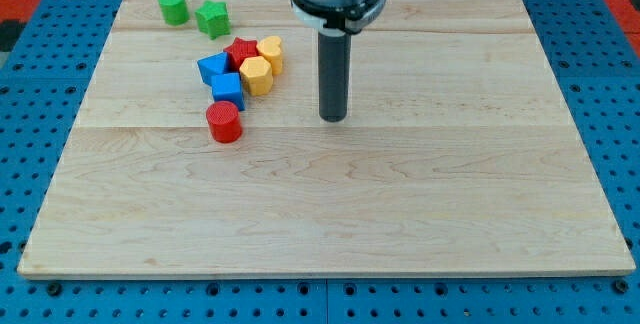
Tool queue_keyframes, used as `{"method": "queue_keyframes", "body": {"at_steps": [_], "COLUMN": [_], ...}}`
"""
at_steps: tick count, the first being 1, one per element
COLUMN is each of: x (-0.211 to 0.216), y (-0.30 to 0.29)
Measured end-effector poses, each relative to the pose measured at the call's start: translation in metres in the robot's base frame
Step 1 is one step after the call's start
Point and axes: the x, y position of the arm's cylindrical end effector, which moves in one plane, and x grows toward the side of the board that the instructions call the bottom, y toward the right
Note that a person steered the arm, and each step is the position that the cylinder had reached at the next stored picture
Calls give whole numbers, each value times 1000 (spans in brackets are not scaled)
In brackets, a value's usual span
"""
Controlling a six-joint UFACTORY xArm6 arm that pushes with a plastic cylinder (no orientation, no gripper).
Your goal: Move red star to the bottom of the yellow hexagon
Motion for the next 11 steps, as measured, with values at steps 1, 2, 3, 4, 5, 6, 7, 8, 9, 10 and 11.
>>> {"method": "queue_keyframes", "body": {"at_steps": [1, 2, 3, 4, 5, 6, 7, 8, 9, 10, 11], "x": [40, 55, 47, 36, 22, 17, 17, 15, 7, -21, -21], "y": [-17, -87, -142, -172, -160, -120, -84, -63, -39, -53, -46]}}
